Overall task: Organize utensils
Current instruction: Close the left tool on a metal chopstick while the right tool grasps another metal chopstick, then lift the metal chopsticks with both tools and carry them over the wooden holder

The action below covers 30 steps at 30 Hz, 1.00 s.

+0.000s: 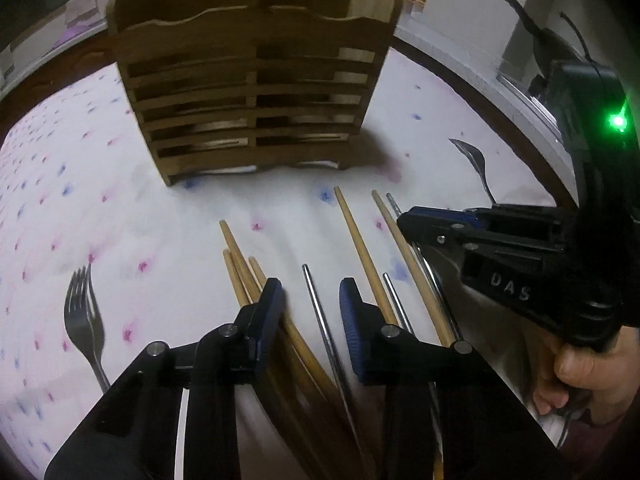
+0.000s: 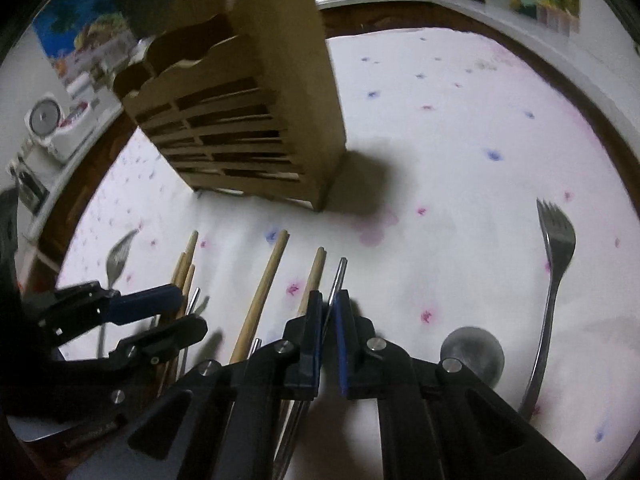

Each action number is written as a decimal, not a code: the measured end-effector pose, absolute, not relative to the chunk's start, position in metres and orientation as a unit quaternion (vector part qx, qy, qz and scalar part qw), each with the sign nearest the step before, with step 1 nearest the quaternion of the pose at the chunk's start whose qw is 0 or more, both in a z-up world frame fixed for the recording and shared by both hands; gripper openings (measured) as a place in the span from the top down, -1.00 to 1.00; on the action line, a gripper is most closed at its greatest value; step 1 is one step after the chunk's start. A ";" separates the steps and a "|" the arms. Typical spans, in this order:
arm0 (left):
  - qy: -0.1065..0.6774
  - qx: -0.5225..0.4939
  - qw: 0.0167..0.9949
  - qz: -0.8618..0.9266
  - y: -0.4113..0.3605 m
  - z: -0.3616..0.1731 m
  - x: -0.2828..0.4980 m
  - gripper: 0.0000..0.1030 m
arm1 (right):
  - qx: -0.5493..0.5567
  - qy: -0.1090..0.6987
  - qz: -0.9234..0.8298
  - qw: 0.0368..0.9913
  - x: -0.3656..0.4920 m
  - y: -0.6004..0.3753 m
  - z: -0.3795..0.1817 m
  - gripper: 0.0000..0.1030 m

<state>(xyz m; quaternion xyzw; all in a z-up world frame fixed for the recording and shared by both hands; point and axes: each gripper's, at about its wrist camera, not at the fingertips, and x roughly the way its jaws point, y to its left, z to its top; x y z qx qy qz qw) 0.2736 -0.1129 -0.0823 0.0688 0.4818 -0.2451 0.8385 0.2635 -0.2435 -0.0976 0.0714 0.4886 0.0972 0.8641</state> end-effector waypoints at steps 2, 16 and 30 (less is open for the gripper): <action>0.480 0.083 0.838 -0.246 -0.117 -0.082 0.274 0.52 | 0.066 0.489 0.098 0.864 0.266 -0.243 -0.098 0.87; 0.489 0.085 0.828 -0.260 -0.118 -0.089 0.276 0.93 | 0.094 0.478 0.116 0.866 0.273 -0.249 -0.102 0.90; 0.441 0.070 0.858 -0.253 -0.102 -0.043 0.248 0.93 | 0.128 0.422 0.125 0.889 0.230 -0.264 -0.057 0.92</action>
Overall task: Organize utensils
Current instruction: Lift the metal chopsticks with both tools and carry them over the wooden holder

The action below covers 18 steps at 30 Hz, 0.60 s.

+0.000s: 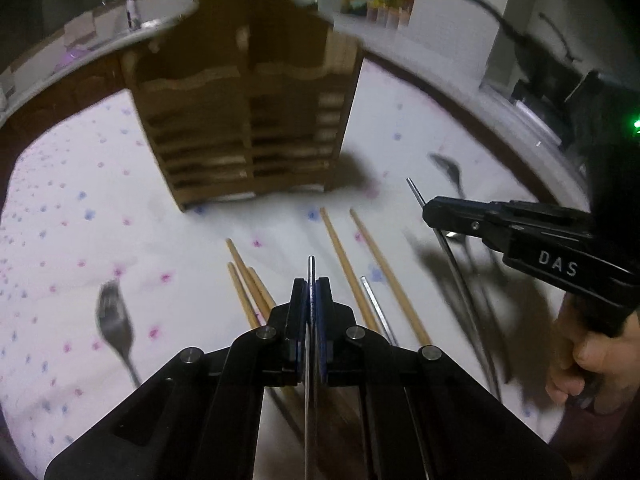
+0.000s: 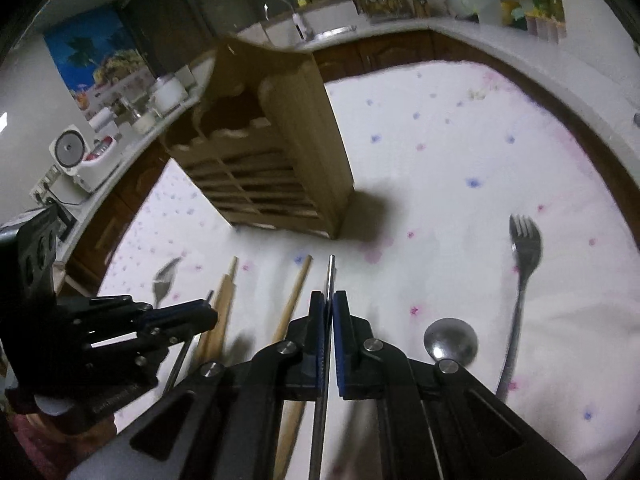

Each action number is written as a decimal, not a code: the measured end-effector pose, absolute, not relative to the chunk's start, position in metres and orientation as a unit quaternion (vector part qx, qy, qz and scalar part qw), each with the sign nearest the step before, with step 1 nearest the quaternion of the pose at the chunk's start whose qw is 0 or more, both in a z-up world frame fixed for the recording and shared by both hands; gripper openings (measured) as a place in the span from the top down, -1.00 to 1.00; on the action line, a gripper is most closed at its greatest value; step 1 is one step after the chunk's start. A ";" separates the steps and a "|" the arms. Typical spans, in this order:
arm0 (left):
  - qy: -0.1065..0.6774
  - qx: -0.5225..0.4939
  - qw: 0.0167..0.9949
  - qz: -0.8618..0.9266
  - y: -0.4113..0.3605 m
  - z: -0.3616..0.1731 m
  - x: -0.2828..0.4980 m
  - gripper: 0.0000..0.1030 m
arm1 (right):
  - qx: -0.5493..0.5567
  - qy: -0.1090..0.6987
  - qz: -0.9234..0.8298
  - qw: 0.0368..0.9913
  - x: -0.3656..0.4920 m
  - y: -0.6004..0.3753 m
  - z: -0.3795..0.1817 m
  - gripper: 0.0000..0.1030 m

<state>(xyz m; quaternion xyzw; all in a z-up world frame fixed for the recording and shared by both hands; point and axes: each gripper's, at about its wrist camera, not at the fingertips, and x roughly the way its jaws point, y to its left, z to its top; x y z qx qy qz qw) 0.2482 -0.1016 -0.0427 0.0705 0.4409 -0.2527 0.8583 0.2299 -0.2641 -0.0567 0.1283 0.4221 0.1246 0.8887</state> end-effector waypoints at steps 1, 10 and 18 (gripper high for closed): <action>0.433 0.067 0.862 -0.253 -0.097 -0.036 0.243 0.93 | 0.129 0.416 0.127 0.891 0.227 -0.264 -0.051 0.92; 0.366 0.019 0.896 -0.250 -0.053 0.024 0.197 0.93 | 0.123 0.337 0.147 0.922 0.183 -0.257 0.014 0.92; 0.317 -0.013 0.917 -0.239 -0.032 0.057 0.170 0.93 | 0.110 0.291 0.154 0.938 0.159 -0.250 0.049 0.93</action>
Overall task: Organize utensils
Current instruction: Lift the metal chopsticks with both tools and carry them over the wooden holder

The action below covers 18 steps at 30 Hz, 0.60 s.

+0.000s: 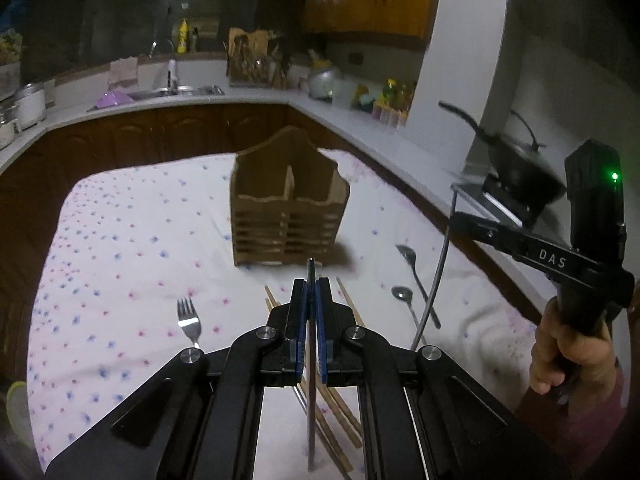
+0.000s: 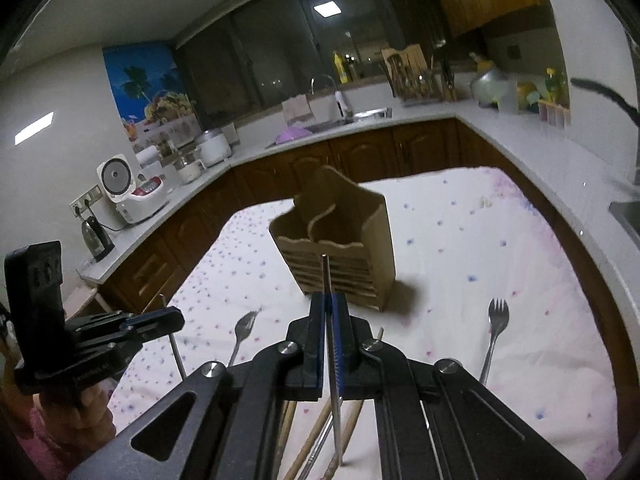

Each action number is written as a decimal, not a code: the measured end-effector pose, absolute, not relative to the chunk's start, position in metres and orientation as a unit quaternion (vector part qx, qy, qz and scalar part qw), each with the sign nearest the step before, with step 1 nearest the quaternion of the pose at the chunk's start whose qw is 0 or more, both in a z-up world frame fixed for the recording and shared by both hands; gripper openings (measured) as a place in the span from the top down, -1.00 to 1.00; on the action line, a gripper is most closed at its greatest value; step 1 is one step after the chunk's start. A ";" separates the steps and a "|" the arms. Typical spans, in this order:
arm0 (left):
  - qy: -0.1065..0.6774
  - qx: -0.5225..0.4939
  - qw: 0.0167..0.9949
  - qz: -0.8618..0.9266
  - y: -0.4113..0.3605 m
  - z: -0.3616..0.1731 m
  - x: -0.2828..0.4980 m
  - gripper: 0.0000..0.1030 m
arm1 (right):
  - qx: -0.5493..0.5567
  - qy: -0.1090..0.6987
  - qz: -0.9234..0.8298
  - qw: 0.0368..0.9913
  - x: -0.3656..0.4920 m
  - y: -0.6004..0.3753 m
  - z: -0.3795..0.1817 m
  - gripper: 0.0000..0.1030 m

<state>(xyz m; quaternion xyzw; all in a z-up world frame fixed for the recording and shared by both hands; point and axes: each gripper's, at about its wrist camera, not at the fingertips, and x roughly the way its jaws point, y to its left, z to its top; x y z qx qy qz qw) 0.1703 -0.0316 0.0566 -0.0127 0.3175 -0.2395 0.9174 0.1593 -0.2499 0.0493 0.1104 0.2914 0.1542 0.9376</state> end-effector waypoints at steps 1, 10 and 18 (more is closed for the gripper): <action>0.313 -0.016 0.919 -0.238 -0.029 0.059 0.169 0.93 | 0.111 0.288 0.155 0.938 0.158 -0.250 0.051 0.93; 0.289 -0.025 0.930 -0.228 -0.013 0.074 0.169 0.93 | 0.106 0.259 0.154 0.948 0.154 -0.249 0.071 0.93; 0.274 -0.030 0.935 -0.223 -0.008 0.082 0.174 0.93 | 0.106 0.249 0.150 0.951 0.159 -0.250 0.076 0.93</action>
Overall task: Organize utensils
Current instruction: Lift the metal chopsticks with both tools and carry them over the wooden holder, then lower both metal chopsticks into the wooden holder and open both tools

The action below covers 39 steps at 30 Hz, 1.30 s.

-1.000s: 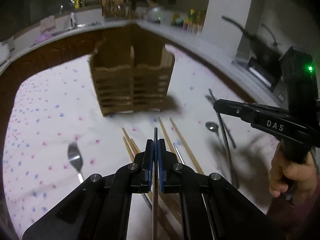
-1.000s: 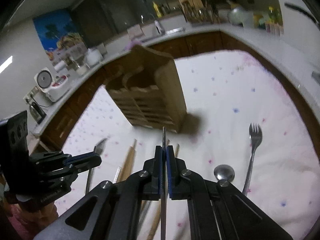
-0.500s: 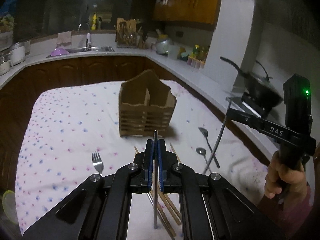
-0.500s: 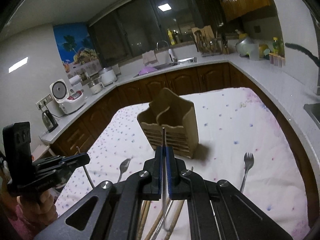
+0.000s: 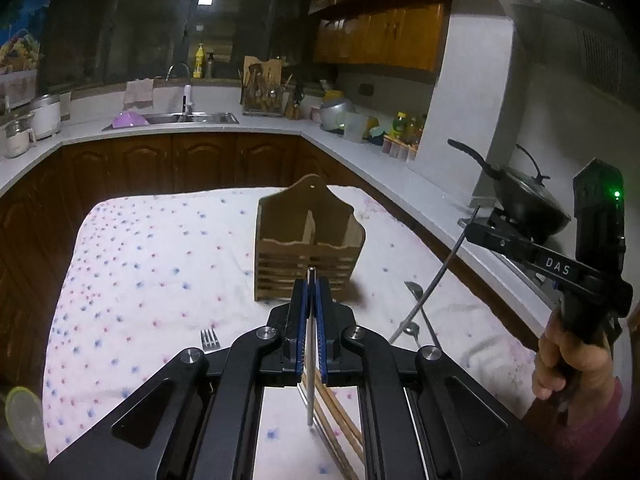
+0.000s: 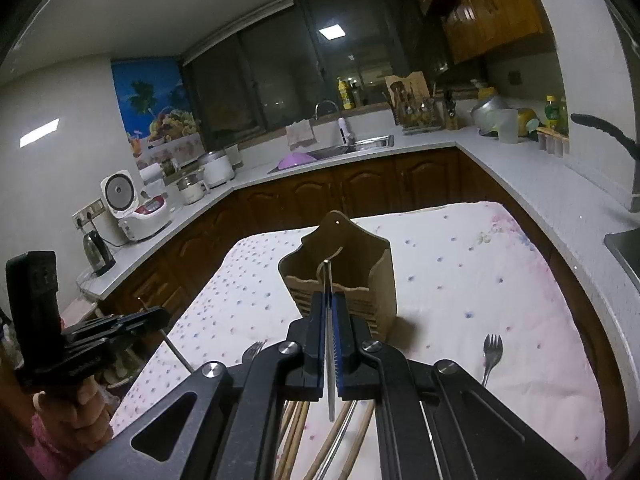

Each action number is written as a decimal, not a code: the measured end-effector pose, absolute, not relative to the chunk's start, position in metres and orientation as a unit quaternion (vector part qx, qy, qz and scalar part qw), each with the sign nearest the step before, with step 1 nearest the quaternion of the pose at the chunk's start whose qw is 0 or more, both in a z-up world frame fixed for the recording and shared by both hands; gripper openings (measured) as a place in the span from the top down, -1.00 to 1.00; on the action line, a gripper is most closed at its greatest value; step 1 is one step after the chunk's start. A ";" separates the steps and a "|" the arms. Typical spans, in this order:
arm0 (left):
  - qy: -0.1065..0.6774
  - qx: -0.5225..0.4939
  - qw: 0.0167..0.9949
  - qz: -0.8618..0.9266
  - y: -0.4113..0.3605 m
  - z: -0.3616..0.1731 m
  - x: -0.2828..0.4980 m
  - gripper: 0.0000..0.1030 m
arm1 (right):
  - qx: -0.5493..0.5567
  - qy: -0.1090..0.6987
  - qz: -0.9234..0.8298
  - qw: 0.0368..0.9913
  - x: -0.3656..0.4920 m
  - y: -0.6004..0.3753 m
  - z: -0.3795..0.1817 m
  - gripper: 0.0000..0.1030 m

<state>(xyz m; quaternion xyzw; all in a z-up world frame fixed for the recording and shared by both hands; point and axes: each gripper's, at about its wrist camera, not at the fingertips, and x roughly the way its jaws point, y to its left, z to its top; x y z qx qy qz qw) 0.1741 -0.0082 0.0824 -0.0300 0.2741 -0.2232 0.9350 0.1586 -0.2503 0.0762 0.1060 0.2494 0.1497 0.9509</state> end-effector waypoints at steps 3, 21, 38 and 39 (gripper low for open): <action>0.266 -0.034 0.938 -0.221 -0.006 0.087 0.178 0.93 | 0.106 0.246 0.147 0.952 0.162 -0.251 0.079 0.93; 0.225 -0.052 0.950 -0.209 0.000 0.118 0.212 0.93 | 0.114 0.210 0.137 0.961 0.192 -0.258 0.100 0.93; 0.140 -0.062 0.972 -0.177 -0.014 0.179 0.298 0.93 | 0.132 0.145 0.109 0.974 0.267 -0.270 0.144 0.94; 0.139 -0.063 0.973 -0.171 -0.015 0.177 0.304 0.93 | 0.132 0.144 0.107 0.975 0.271 -0.270 0.142 0.94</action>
